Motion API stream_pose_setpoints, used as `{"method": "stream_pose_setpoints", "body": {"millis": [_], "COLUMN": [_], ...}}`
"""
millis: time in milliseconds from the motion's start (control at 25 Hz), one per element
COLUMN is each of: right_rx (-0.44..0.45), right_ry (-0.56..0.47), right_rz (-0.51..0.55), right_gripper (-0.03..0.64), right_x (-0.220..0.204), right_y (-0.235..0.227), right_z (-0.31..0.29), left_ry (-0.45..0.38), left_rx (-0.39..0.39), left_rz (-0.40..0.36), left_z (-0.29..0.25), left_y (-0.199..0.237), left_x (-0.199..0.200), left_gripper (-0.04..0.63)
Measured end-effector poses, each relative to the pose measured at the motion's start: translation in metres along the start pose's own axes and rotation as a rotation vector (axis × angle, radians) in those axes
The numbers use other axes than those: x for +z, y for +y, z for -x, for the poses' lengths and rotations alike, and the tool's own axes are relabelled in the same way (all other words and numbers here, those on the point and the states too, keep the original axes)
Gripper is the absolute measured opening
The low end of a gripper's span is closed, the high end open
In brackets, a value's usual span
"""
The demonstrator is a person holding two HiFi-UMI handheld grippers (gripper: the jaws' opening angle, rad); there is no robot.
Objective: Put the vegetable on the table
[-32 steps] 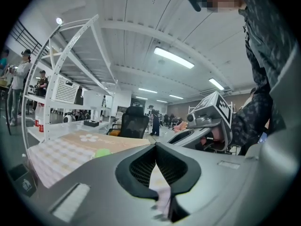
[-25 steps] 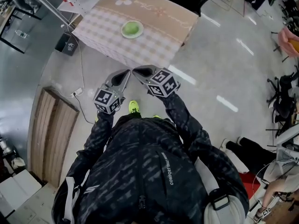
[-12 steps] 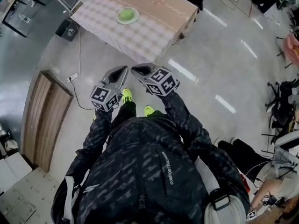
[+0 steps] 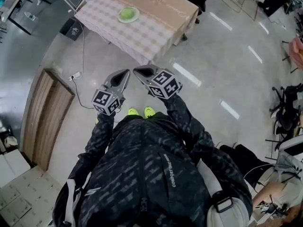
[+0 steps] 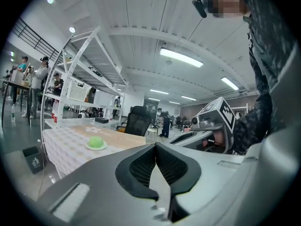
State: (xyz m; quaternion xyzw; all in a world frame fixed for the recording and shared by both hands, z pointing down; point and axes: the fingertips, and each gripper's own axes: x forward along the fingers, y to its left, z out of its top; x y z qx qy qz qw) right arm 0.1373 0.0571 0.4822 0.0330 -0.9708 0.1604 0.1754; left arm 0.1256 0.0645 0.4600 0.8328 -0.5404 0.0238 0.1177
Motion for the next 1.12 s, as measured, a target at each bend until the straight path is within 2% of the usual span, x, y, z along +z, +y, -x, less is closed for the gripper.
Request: {"method": "stream_pose_setpoints", "body": {"millis": [200, 680, 1120], "right_rx": [-0.018, -0.027, -0.018], "right_ry": [-0.019, -0.029, -0.027], "right_rz": [0.048, 0.029, 0.039], "right_gripper": [-0.002, -0.001, 0.000], "right_x": [0.003, -0.004, 0.000], "right_y": [0.005, 0.013, 0.013], "right_z": [0.007, 0.016, 0.013], "left_ry": [0.006, 0.010, 0.011], "left_rx": [0.002, -0.023, -0.020], "left_rz": [-0.008, -0.020, -0.027], "left_z": [0.006, 0.004, 0.003], "left_y": [-0.006, -0.020, -0.013], "left_x": [-0.002, -0.004, -0.003], "left_gripper": [0.000, 0.000, 0.000]}}
